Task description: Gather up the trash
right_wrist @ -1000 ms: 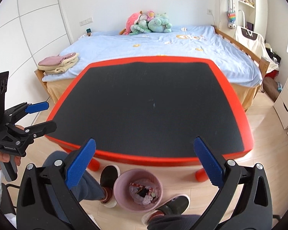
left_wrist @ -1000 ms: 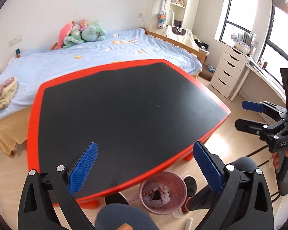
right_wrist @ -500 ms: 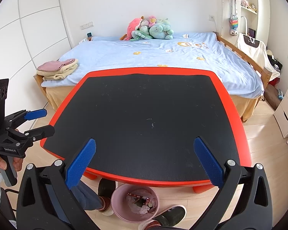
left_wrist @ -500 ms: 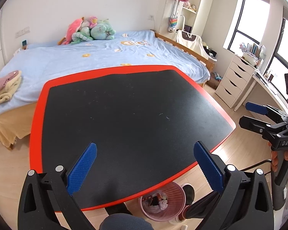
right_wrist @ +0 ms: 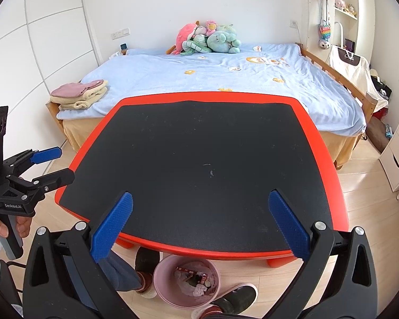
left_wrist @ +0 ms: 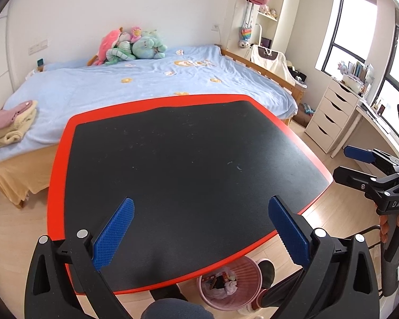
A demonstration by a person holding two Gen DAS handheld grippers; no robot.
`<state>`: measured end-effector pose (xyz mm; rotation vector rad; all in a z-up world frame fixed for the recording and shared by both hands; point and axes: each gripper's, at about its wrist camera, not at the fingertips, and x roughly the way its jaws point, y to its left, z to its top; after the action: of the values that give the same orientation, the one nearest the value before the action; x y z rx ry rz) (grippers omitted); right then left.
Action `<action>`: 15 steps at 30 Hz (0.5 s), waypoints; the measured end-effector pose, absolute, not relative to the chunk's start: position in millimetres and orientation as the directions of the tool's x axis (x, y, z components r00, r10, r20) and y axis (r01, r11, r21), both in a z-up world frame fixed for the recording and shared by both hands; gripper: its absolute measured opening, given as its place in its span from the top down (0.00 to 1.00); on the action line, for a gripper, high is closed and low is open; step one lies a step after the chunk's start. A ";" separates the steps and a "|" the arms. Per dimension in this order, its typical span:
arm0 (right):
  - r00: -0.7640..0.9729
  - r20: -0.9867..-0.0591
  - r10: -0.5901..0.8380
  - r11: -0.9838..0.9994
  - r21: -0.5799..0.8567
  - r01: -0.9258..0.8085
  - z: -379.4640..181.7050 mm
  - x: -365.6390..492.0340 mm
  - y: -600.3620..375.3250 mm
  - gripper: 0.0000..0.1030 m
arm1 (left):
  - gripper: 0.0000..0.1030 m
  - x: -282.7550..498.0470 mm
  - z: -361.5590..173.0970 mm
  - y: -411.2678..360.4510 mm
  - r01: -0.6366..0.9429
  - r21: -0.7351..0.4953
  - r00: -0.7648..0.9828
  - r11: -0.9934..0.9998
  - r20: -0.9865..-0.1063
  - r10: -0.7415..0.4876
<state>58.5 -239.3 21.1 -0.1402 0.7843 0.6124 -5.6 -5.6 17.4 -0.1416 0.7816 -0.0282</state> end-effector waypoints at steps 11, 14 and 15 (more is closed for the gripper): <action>0.546 -0.698 0.463 0.820 0.105 -0.562 20.7 58.9 -238.7 0.03 | 0.06 -5.6 18.8 -7.8 -0.025 -0.134 0.710 0.991 -0.700 -0.077; 0.547 -0.698 0.462 0.822 0.105 -0.560 19.0 60.3 -240.5 0.03 | 0.06 -5.6 18.8 -8.1 -0.024 -0.136 0.710 0.990 -0.700 -0.079; 0.547 -0.698 0.462 0.821 0.105 -0.561 18.8 60.5 -240.8 0.03 | 0.06 -5.2 18.6 -9.1 -0.023 -0.136 0.709 0.990 -0.700 -0.080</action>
<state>60.5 -240.8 18.8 -0.1365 0.7846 0.6082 -5.2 -9.1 18.6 -0.1381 0.7821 -0.0317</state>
